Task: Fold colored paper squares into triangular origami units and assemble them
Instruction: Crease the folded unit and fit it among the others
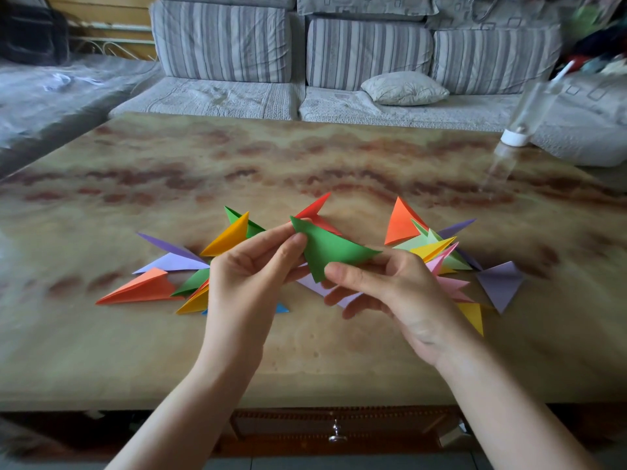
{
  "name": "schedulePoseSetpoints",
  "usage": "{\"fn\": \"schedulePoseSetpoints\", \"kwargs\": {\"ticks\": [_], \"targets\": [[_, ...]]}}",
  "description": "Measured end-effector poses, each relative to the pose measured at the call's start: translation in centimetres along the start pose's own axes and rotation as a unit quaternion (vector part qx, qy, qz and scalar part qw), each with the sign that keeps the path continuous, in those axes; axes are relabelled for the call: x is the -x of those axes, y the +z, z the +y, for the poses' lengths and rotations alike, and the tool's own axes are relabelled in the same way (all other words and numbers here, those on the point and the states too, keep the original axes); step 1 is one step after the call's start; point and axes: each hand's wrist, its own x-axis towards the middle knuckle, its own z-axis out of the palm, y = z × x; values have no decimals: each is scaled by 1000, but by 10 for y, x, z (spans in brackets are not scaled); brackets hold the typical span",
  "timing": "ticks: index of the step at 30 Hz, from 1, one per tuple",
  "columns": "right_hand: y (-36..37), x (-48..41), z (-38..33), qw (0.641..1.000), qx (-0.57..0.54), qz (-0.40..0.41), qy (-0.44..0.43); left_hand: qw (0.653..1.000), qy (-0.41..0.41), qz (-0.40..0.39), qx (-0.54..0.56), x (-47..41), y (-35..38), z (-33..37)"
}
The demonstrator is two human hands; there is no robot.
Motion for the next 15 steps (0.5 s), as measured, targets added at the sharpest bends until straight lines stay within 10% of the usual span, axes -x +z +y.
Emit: {"fn": "schedulePoseSetpoints", "kwargs": {"ticks": [15], "targets": [[15, 1, 7, 1000, 24, 4, -9, 998, -20, 24, 58, 2, 4, -1]]}}
